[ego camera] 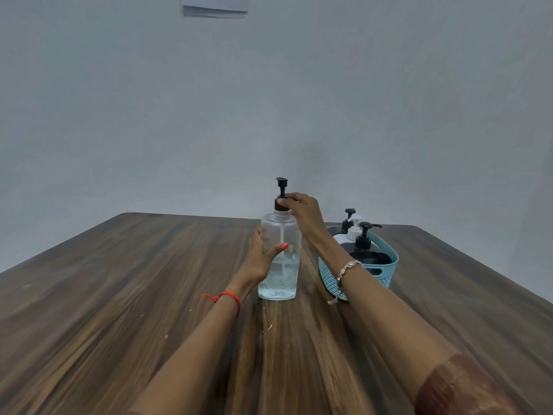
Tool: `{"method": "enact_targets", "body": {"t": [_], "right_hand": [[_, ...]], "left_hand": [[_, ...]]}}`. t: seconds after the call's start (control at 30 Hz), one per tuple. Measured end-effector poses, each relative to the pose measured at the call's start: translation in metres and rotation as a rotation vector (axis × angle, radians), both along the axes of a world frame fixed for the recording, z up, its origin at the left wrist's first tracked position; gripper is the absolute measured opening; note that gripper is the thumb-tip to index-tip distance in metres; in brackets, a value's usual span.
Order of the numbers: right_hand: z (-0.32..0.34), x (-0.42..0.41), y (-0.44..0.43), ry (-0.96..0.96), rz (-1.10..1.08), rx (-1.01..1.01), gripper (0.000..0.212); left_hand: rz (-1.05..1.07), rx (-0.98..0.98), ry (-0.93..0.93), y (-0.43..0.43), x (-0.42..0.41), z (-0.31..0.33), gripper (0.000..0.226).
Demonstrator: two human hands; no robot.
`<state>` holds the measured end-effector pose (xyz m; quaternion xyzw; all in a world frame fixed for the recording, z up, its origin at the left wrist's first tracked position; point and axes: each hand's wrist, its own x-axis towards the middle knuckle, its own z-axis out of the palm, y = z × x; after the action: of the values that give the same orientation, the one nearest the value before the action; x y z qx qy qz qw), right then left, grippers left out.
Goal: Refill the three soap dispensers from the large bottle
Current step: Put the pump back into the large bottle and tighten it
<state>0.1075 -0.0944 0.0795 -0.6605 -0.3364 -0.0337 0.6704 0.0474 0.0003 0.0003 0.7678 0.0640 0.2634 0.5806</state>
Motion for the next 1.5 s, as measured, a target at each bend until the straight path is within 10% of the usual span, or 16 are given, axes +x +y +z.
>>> {"method": "enact_targets", "body": {"t": [1.5], "right_hand": [[0.004,-0.003,0.001,0.046,-0.039,-0.012,0.029]], "left_hand": [[-0.023,-0.021,-0.021,0.0,-0.001,0.001,0.061]]}}
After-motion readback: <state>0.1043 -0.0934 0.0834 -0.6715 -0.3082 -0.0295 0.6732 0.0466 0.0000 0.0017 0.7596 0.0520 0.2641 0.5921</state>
